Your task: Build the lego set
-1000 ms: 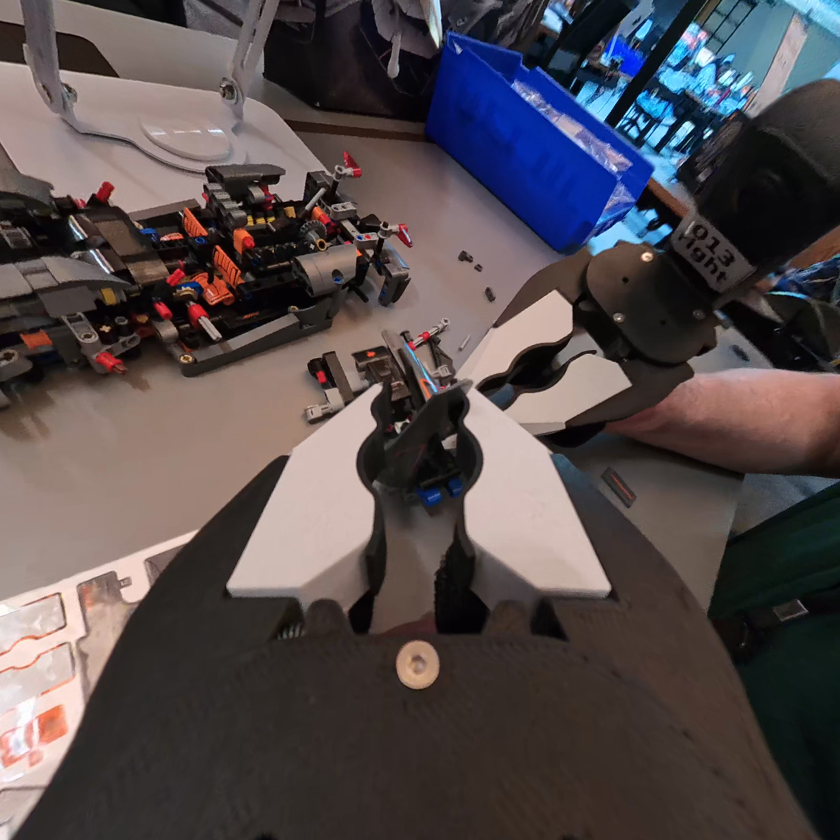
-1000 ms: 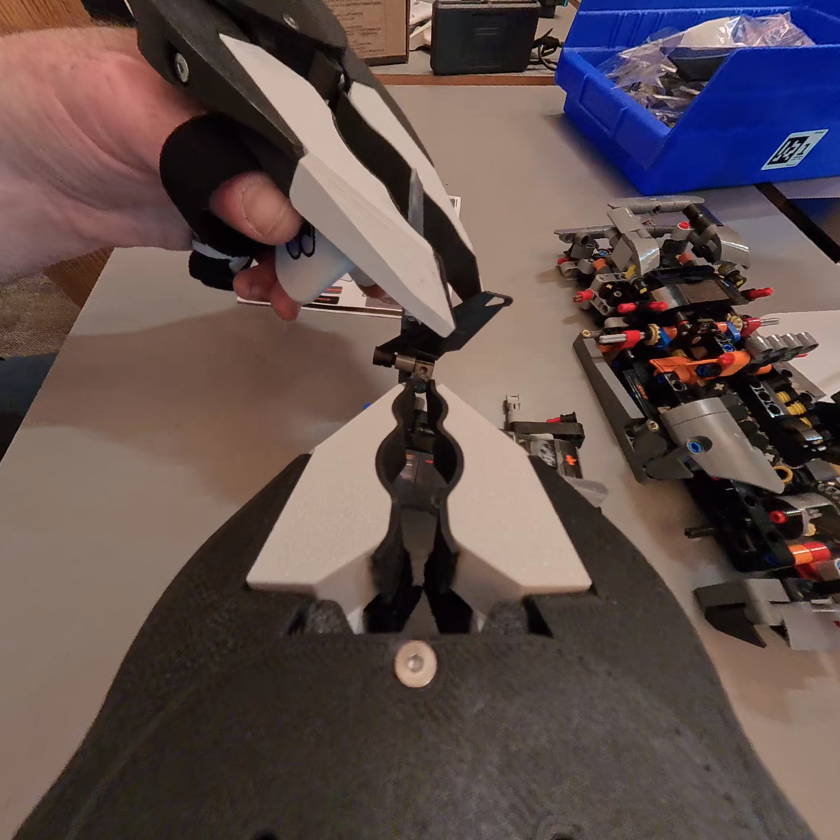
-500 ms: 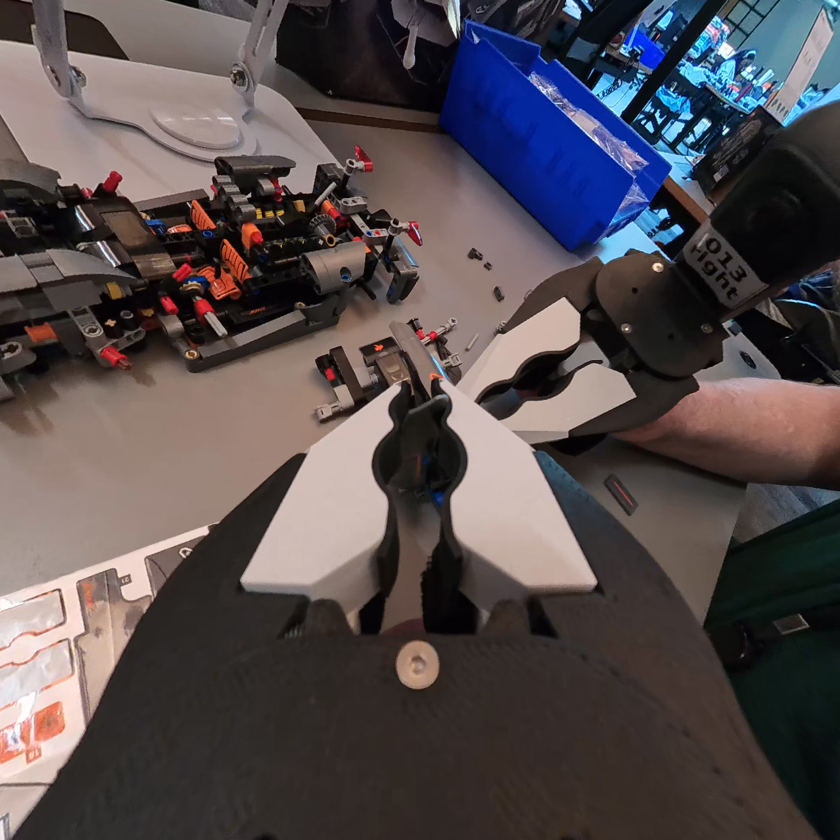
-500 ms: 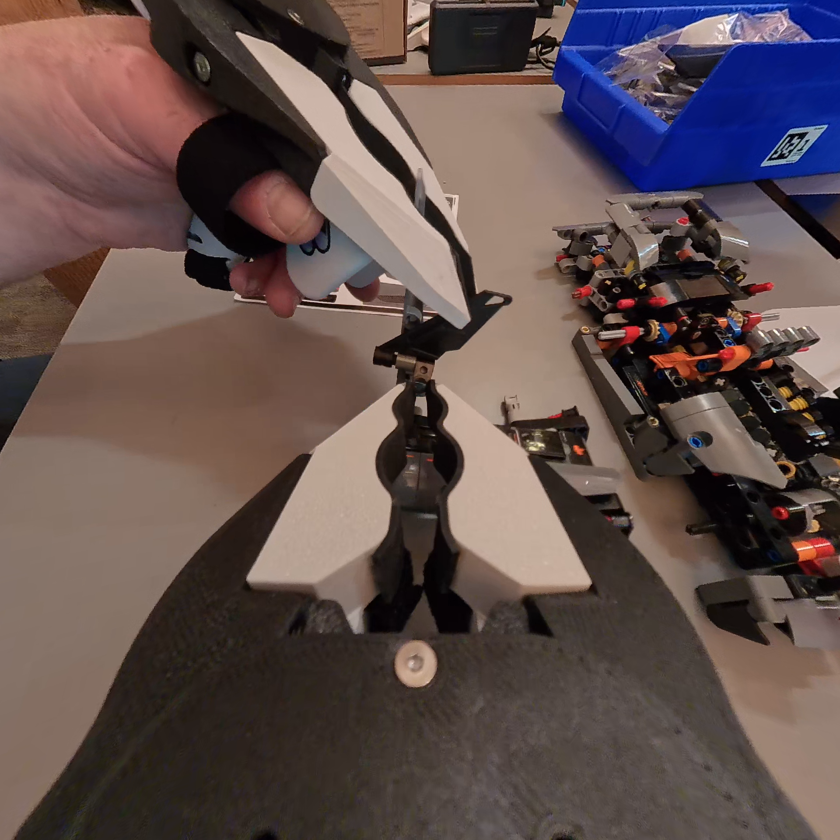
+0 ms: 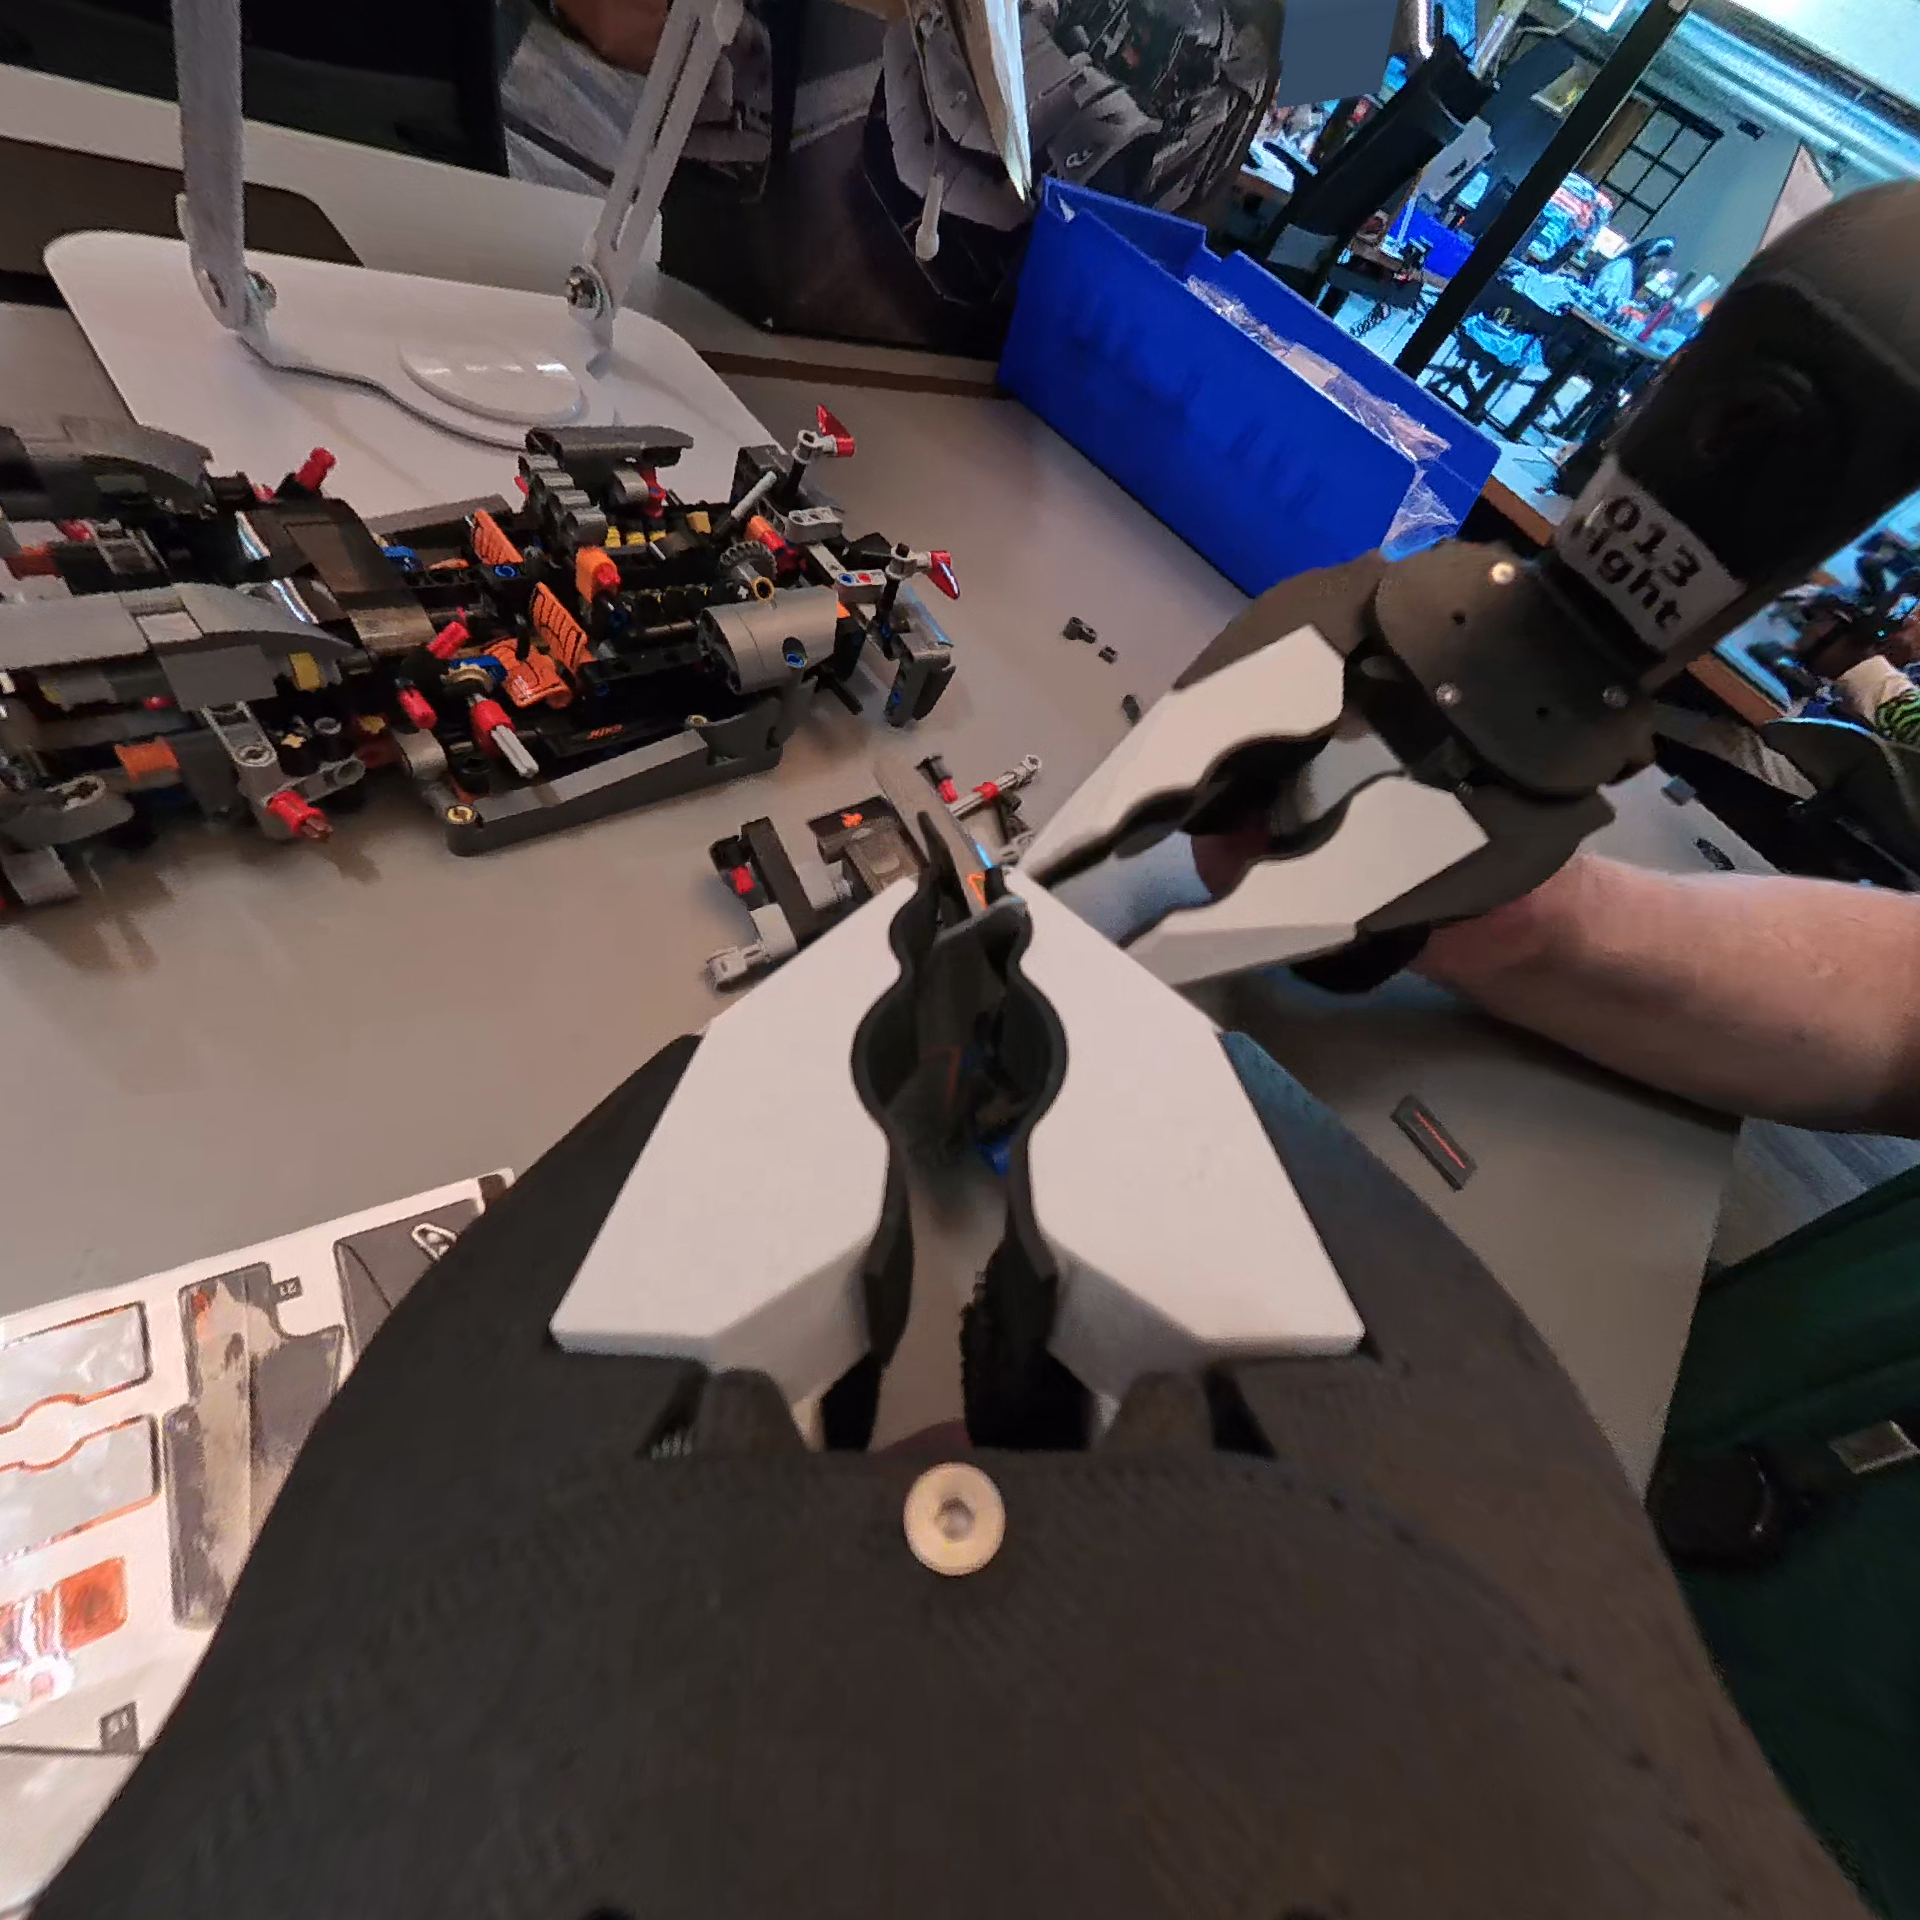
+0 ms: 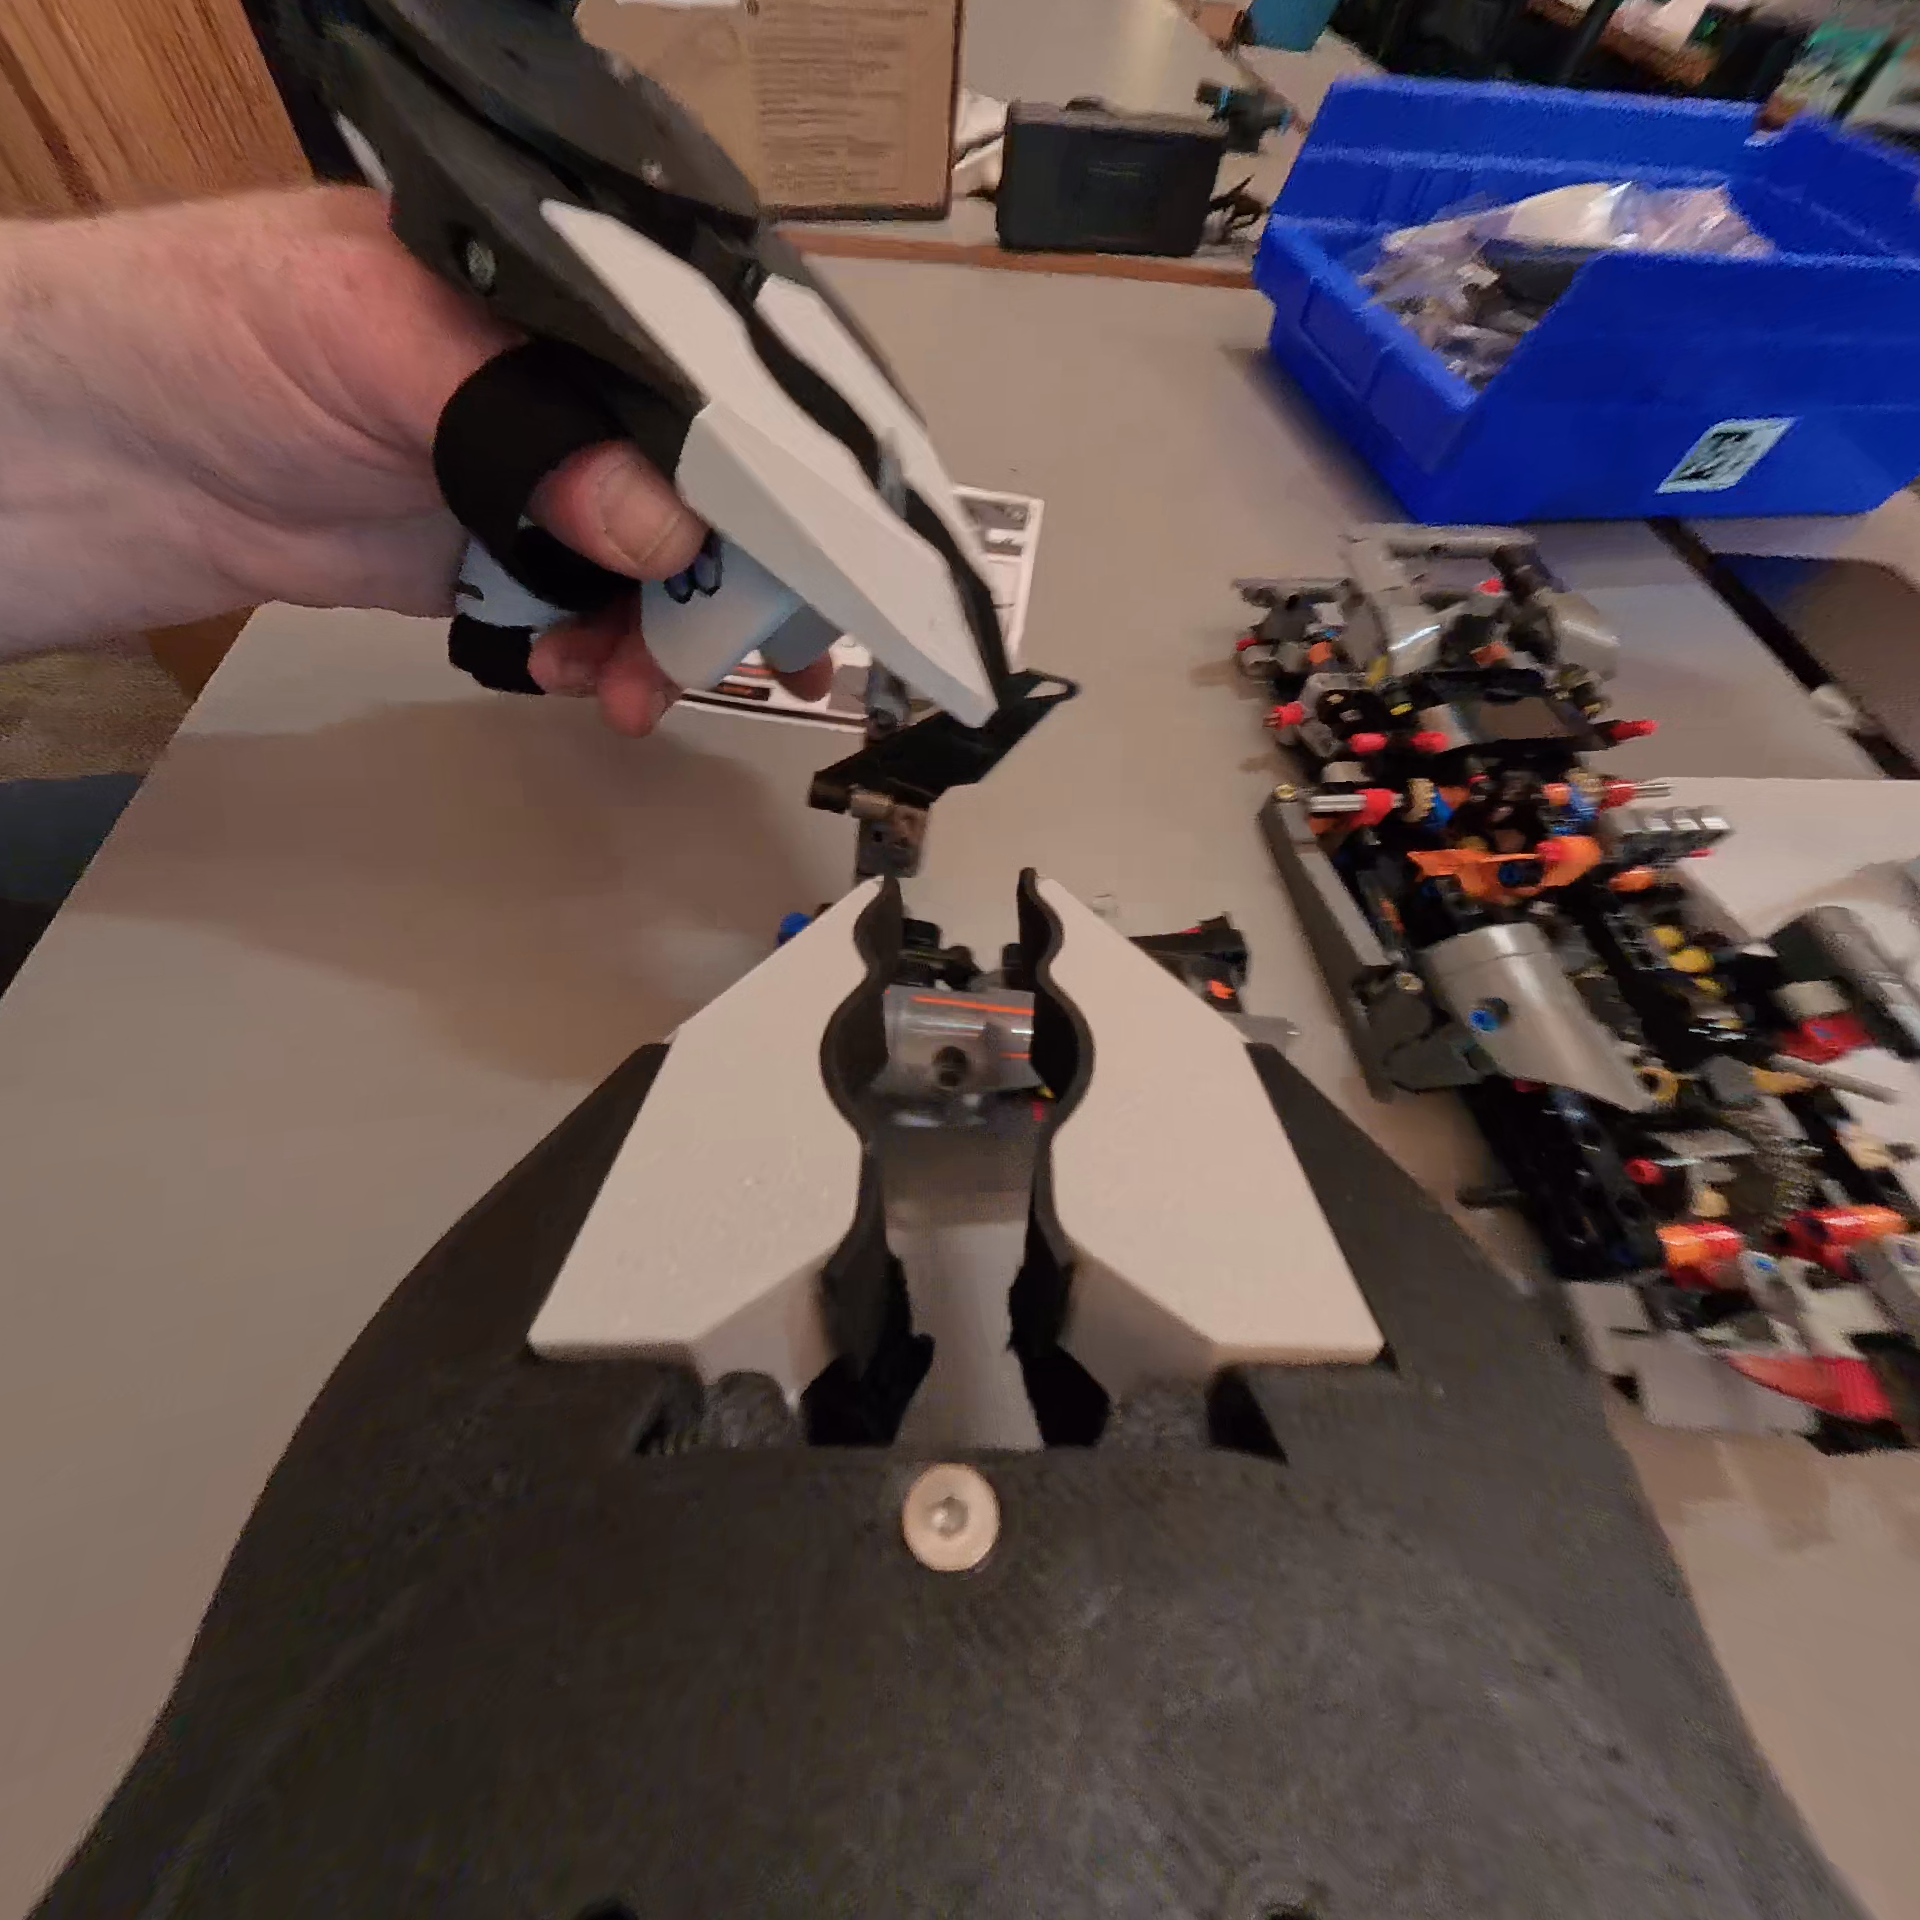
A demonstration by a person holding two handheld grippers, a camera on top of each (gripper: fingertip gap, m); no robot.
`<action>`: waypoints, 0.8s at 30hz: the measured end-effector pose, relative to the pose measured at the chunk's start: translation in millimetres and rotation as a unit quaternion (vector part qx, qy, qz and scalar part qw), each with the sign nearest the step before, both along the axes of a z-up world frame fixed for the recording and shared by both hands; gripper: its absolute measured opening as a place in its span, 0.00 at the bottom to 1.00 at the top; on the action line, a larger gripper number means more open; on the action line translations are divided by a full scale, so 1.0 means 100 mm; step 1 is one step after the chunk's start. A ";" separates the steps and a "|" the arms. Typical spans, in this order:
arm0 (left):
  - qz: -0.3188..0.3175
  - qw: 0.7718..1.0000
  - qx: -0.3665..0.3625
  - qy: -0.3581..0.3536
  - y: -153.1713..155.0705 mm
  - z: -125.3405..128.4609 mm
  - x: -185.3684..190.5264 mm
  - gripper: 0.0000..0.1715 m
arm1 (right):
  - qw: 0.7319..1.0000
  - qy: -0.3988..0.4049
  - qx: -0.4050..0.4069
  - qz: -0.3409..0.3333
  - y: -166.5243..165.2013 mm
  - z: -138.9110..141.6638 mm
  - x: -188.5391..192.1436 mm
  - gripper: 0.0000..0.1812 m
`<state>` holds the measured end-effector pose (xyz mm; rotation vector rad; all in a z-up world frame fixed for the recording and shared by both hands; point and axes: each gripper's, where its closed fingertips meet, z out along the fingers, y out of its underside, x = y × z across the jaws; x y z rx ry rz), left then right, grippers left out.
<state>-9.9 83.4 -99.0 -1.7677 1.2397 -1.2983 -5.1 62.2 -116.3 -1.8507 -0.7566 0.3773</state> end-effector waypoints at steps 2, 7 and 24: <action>-0.001 1.000 0.003 -0.003 -0.01 -0.01 -0.02 0.04 | 1.000 0.021 -0.003 0.002 -0.01 0.08 0.11 0.10; 0.008 1.000 0.012 -0.014 -0.02 -0.02 -0.08 0.04 | 0.992 0.079 -0.097 -0.016 -0.08 -0.02 0.36 0.21; -0.021 0.999 0.044 -0.025 -0.12 -0.02 -0.11 0.02 | 0.990 0.039 -0.115 -0.074 0.16 -0.07 0.45 0.37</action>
